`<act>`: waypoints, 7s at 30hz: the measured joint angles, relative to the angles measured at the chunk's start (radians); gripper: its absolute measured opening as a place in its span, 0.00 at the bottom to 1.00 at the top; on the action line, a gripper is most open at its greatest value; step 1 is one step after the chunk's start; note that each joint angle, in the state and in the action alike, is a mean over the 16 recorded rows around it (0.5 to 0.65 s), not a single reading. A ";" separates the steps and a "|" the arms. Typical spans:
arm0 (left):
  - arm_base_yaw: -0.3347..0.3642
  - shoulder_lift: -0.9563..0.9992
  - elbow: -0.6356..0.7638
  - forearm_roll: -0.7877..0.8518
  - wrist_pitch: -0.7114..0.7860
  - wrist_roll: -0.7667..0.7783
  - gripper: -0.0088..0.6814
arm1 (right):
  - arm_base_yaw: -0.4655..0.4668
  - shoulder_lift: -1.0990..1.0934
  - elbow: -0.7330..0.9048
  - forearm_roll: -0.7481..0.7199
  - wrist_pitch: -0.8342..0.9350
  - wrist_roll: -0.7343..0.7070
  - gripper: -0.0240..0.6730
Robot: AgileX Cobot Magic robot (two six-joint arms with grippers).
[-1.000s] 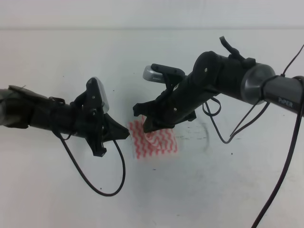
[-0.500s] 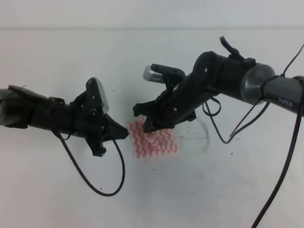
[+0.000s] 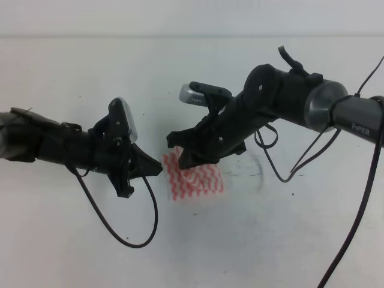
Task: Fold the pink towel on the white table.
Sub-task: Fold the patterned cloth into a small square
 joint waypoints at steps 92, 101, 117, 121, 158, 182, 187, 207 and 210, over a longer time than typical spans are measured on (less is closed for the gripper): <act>-0.015 -0.058 0.000 -0.029 -0.194 -0.485 0.01 | -0.030 0.003 0.000 -0.001 -0.024 -0.064 0.39; -0.083 -0.071 0.000 0.014 -0.291 -0.823 0.04 | -0.050 0.003 0.000 -0.028 -0.011 -0.064 0.38; -0.127 -0.045 0.000 0.086 -0.361 -1.184 0.45 | -0.085 -0.002 -0.007 -0.089 0.035 -0.062 0.32; -0.127 -0.031 -0.001 0.095 -0.365 -1.271 0.47 | -0.100 -0.004 -0.011 -0.092 0.049 -0.062 0.31; -0.149 0.015 -0.005 0.195 -0.396 -1.285 0.21 | -0.115 -0.007 -0.019 -0.090 0.063 -0.062 0.26; -0.154 0.009 -0.010 0.174 -0.388 -1.254 0.50 | -0.115 -0.006 -0.019 -0.090 0.058 -0.062 0.18; -0.168 0.010 -0.009 0.183 -0.406 -1.250 0.47 | -0.115 -0.006 -0.019 -0.090 0.056 -0.062 0.18; -0.199 0.011 -0.012 0.245 -0.466 -1.244 0.26 | -0.115 -0.006 -0.019 -0.090 0.054 -0.062 0.18; -0.199 0.013 -0.012 0.254 -0.472 -1.240 0.19 | -0.115 -0.006 -0.019 -0.090 0.055 -0.062 0.18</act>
